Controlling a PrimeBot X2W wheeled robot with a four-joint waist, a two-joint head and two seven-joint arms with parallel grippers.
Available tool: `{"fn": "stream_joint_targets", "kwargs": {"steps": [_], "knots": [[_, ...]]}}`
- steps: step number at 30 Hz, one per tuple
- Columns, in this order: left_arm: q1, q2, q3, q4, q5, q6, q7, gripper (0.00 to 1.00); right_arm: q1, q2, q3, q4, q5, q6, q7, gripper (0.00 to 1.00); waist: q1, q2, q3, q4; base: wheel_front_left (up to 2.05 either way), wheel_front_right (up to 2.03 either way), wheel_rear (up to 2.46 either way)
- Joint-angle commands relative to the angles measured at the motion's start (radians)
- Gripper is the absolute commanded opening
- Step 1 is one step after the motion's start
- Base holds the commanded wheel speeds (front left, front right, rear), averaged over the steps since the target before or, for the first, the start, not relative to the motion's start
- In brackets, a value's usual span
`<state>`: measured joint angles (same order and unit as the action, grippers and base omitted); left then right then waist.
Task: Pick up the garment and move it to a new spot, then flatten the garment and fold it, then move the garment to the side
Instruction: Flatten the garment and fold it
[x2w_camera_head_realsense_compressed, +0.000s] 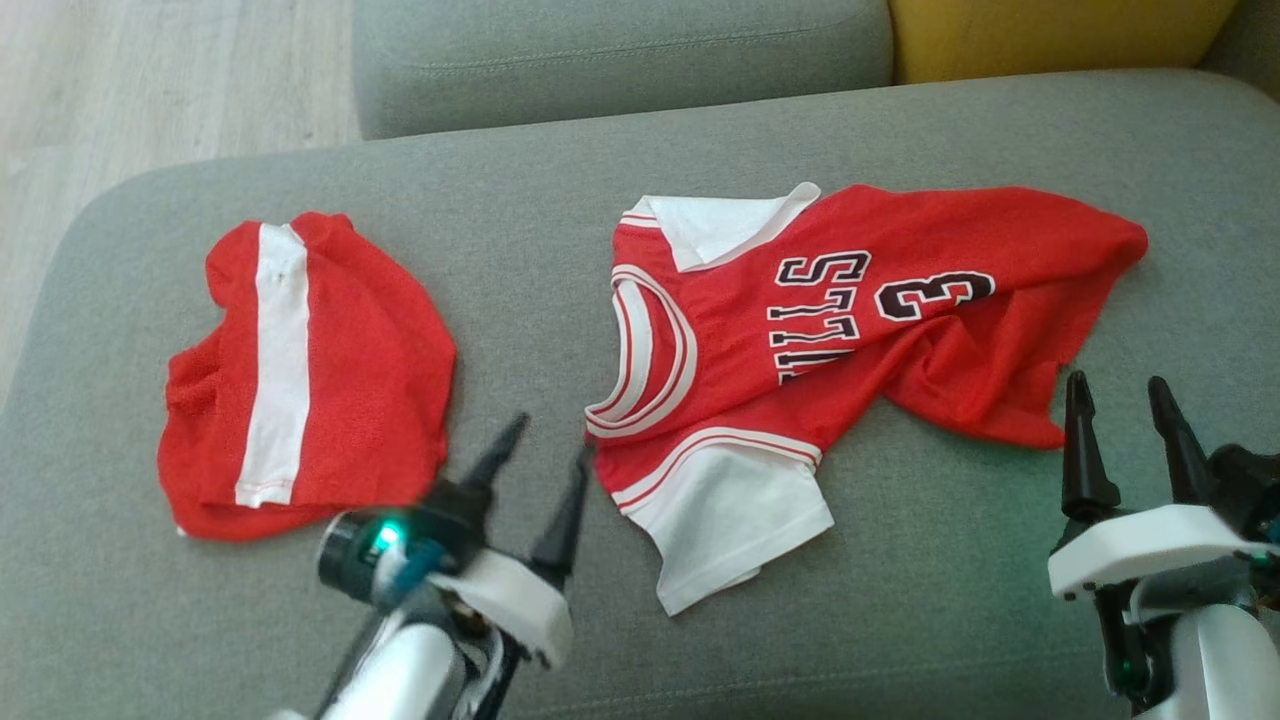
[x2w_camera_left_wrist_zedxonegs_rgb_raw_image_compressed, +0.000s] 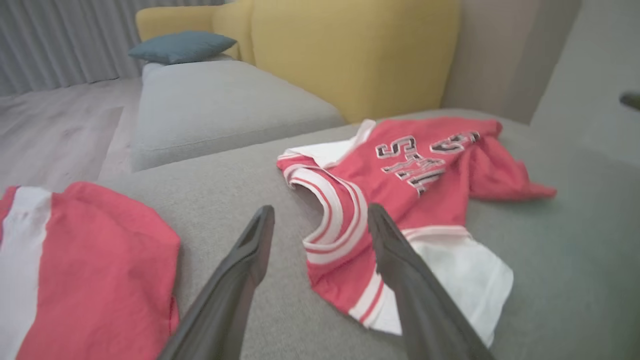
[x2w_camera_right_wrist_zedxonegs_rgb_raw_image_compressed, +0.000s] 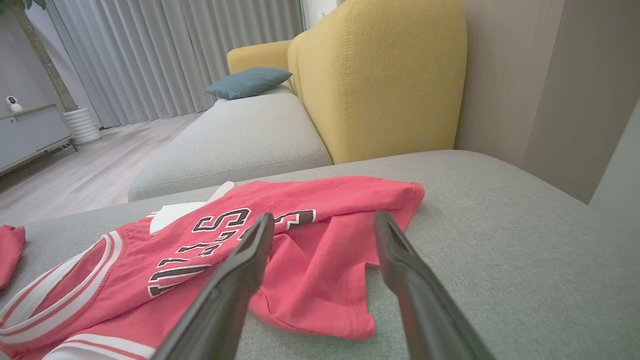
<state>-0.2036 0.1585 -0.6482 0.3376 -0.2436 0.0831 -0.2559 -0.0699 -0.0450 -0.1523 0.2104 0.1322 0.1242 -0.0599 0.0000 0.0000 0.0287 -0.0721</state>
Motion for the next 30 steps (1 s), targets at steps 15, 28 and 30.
{"fn": "stream_joint_targets", "kwargs": {"steps": [15, 28, 30], "knots": [[0.058, -0.097, 0.057, -0.015, -0.261, -0.074, 0.137, 1.0, -0.035, -0.005, 0.03, -0.046, 0.001, 0.007, 0.005, 1.0, 0.0, 0.0, 0.022, -0.012, 0.0, 0.0, 0.0], [0.022, -0.052, -0.02, 0.014, -0.25, -0.108, 0.306, 1.0, -0.057, -0.005, 0.03, -0.046, 0.007, 0.007, -0.01, 1.0, 0.0, 0.0, 0.081, -0.044, 0.0, 0.0, 0.0], [0.012, -0.053, -0.022, 0.023, -0.246, -0.101, 0.313, 1.0, -0.061, -0.005, 0.031, -0.046, 0.009, 0.007, -0.012, 1.0, 0.0, 0.0, 0.092, -0.05, 0.0, 0.0, 0.0]]}}
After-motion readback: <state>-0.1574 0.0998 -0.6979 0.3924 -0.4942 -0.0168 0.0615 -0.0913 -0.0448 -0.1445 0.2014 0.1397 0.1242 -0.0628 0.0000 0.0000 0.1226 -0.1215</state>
